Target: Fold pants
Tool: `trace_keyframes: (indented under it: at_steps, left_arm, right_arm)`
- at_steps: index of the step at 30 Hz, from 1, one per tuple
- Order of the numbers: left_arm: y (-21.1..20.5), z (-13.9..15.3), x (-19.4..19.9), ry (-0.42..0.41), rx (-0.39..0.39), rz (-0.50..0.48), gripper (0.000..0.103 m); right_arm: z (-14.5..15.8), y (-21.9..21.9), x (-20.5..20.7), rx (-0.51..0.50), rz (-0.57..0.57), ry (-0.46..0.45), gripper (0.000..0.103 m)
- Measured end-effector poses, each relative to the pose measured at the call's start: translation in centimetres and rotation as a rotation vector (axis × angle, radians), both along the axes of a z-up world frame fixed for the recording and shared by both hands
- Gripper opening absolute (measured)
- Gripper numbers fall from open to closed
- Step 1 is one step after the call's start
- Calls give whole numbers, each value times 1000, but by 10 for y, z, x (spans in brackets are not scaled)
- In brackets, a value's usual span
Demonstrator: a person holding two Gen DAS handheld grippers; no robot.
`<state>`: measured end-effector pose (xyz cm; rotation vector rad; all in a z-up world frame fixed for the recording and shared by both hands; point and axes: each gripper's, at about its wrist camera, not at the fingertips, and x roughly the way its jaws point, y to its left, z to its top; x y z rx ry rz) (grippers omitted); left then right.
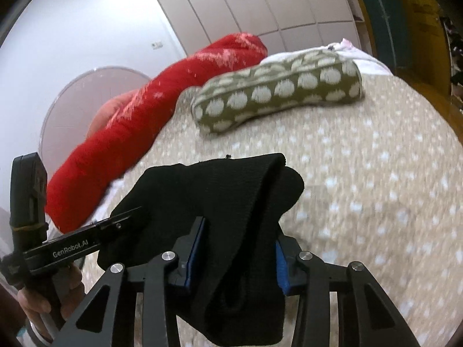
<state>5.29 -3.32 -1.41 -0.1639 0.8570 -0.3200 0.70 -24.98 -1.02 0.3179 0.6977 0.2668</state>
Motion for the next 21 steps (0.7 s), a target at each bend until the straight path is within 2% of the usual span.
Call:
trace_keyframes:
  at_steps: [3,5,8,9,10,12,15,17,19,21]
  left_arm:
    - [-10,5,20,-18,23,1,49]
    - [-18,-2,39,7,33,0,49]
    - [-27,-29,64,74,89,28,49]
    - [-28,-40,71,96,113,44,54]
    - [-24,-45,72,95,88,53,62]
    - [-19,-44,70,76,86,82,75]
    - [-14,-46,71,81,79,83,76]
    - [-14,-46,71,86,74,88,76]
    - [-16,-45,71,78,85,95,76]
    - [-17,-45,68,71,91,105,76]
  right_arm:
    - [8,-6,24,-4,-17,-18,41]
    - [4,-12,43,-2,-31,-7,42]
    - [-21,-21,79,-54,-46,88,48]
    - [-31,-23,88,-74,-44,133,51]
    - [-39,-27,91,-68,-37,157,51]
    - [-35,-34,82,-40,-32,134,52]
    - [-5,-30,58,-148,-65,38,50]
    - [13,-23,44,-152,-43,-32,43]
    - [22,-9,40,-174,-2,-50,39]
    - [13,6,42,-234,24,-31,35]
